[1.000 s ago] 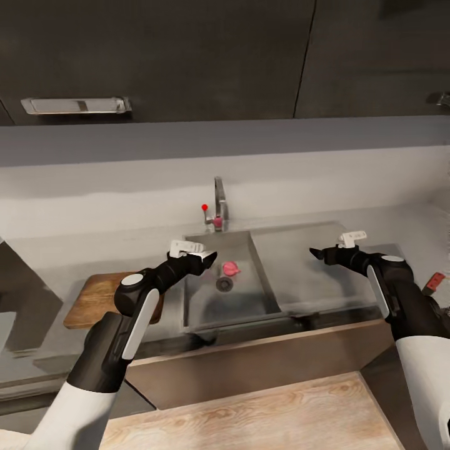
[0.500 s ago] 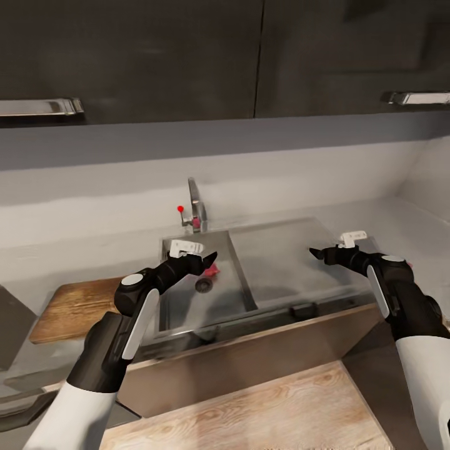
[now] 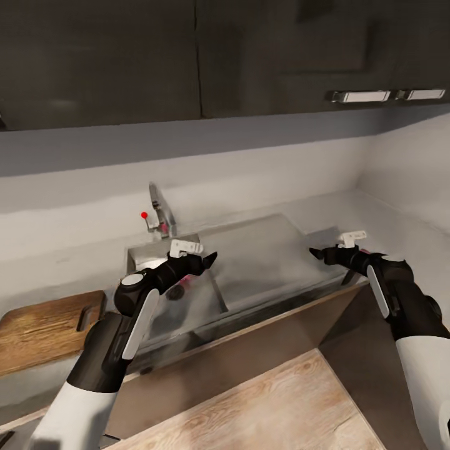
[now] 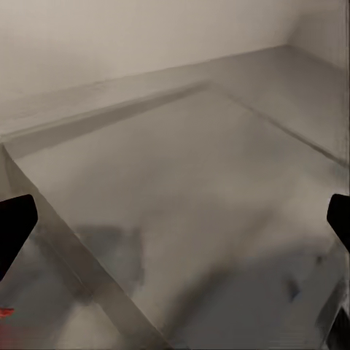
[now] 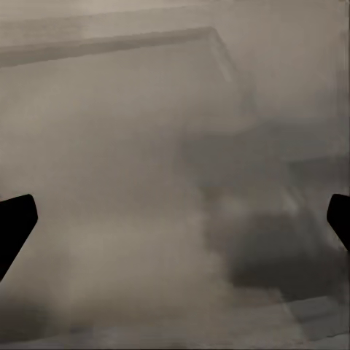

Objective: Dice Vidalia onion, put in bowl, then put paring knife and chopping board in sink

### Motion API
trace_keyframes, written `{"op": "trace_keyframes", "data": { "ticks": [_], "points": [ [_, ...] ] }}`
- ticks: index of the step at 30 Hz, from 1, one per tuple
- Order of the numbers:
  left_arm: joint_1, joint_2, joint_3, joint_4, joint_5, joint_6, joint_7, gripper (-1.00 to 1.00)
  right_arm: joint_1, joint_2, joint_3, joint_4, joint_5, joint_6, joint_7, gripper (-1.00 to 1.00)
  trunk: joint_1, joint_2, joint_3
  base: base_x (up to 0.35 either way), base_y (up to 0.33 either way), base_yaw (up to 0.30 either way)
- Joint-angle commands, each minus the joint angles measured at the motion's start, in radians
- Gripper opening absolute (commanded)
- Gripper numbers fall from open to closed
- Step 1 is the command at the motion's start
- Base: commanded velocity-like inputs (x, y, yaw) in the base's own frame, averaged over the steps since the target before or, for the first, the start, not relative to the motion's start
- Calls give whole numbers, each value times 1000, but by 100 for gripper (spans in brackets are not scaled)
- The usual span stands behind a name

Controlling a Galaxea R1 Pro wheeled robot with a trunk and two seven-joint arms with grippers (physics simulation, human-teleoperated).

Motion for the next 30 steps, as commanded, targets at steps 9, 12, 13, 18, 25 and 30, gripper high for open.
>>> {"op": "trace_keyframes", "data": {
  "ticks": [9,12,13,18,25,30],
  "points": [
    [-1,-1,1,0,3,6,-1,100,-1,0,-2,-1,1,6,5,100,1,-2,-2,234,-208,-181],
    [-1,-1,1,0,3,6,-2,100,-1,0,-1,-1,0,6,6,100,1,-2,-2,241,-211,-6],
    [-1,-1,1,0,3,6,-2,100,-1,0,-1,-1,0,6,6,100,1,-2,-2,242,-211,-1],
    [-1,-1,1,0,3,6,-3,100,-1,0,-2,-1,0,6,5,100,1,-2,-2,113,-98,0],
    [-1,-1,1,0,3,6,-3,100,-1,0,-3,-2,0,6,5,100,1,-2,-2,5,-4,-182],
    [-1,-1,1,0,3,6,-2,100,-1,0,-3,-2,0,6,5,100,1,-2,-2,69,-41,-274]
  ]
}}
